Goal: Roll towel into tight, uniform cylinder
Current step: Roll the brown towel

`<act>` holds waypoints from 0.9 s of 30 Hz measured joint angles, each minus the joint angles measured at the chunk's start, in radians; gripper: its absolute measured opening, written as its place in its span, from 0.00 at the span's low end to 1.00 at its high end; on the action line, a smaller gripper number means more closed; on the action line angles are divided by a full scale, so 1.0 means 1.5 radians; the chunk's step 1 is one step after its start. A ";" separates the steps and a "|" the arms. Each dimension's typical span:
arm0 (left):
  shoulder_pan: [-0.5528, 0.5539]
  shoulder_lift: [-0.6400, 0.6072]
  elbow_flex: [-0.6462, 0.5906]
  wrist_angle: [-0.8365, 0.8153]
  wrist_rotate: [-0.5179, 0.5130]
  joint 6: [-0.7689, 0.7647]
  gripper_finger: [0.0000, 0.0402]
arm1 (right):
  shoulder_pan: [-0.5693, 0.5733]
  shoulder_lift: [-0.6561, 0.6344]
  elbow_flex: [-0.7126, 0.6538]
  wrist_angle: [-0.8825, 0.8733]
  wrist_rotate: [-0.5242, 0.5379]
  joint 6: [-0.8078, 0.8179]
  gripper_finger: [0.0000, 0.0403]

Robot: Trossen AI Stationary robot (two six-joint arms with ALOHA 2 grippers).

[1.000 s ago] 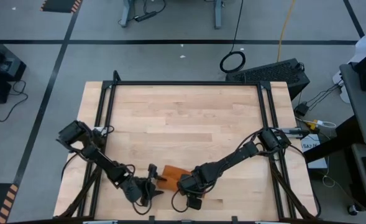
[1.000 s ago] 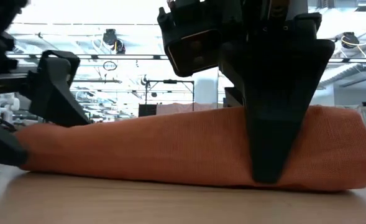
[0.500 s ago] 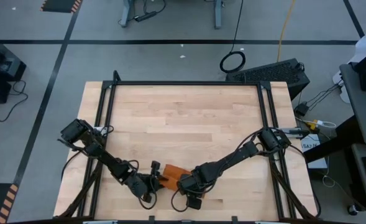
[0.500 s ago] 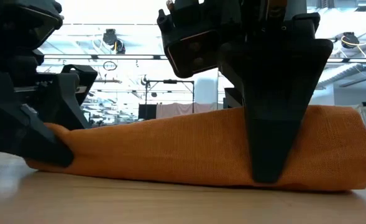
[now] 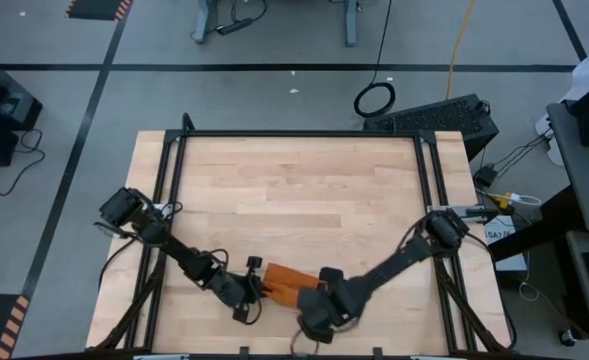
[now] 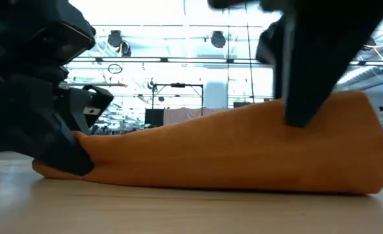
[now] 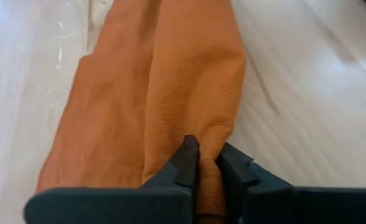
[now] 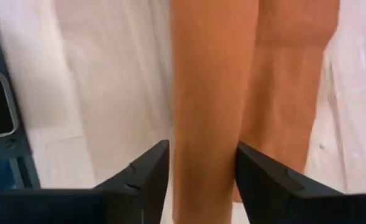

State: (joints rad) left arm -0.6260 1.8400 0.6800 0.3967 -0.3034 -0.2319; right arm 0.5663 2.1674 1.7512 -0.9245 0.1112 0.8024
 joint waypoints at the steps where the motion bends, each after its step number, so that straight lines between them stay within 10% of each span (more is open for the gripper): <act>1: 0.004 0.000 0.000 0.001 0.013 -0.003 0.08 | 0.014 0.000 0.000 0.000 0.027 -0.001 0.42; 18: 0.091 -0.027 -0.002 -0.014 0.249 -0.088 0.09 | 0.170 0.039 0.002 0.009 0.381 0.094 0.47; 27: 0.142 -0.027 -0.002 -0.012 0.343 -0.156 0.09 | 0.152 0.051 0.009 0.053 0.329 0.077 0.48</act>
State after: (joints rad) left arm -0.4125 1.7996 0.6769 0.3787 0.2109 -0.4664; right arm 0.7949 2.2443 1.7645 -0.8452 0.6047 0.9183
